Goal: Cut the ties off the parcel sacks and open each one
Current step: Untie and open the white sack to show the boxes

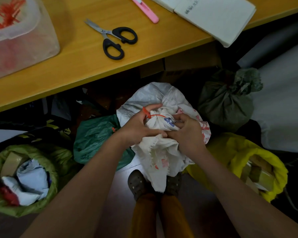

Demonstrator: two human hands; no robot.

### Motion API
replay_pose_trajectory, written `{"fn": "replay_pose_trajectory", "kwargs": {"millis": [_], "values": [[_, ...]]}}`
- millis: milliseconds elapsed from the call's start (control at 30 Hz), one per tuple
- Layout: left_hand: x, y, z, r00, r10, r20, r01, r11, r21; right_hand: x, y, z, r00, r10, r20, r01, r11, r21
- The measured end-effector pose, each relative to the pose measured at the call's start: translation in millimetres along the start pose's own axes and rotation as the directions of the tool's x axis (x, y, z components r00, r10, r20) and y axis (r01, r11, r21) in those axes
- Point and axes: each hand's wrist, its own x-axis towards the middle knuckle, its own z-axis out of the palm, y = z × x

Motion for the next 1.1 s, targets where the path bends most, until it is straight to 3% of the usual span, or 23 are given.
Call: {"fn": "replay_pose_trajectory", "kwargs": {"millis": [300,467,500,567,667,800,967,1100], "values": [[-4,-7,0,0.992,0.003,-0.126,-0.007,0.999,-0.033,-9,-6,-3,0.995,-0.019,0.094,0.023,0.999,-0.047],[-6,-15,6,0.962,-0.029,-0.273,0.004,0.996,-0.093,-1,-63,-21,0.948,0.08,0.308,0.054,0.913,-0.404],[-7,-17,6,0.954,-0.03,-0.297,0.003,0.996,-0.09,1,-78,-22,0.962,0.034,0.27,0.088,0.9,-0.427],[-8,-18,7,0.942,-0.028,-0.335,0.0,0.996,-0.084,5,-110,-18,0.973,-0.202,0.115,0.23,0.907,-0.352],[-10,-17,9,0.931,-0.03,-0.364,0.003,0.997,-0.075,13,-154,-1,0.836,-0.542,-0.083,0.5,0.816,-0.291],[-11,-14,12,0.919,-0.006,-0.395,-0.018,0.998,-0.056,40,-187,29,0.716,-0.692,-0.095,0.589,0.672,-0.45],[-12,-14,14,0.915,0.011,-0.404,-0.045,0.996,-0.074,61,-196,50,0.824,-0.566,-0.023,0.403,0.614,-0.678],[-15,-17,14,0.912,0.024,-0.41,-0.06,0.995,-0.075,60,-208,42,0.887,-0.461,-0.018,0.315,0.633,-0.708]]}}
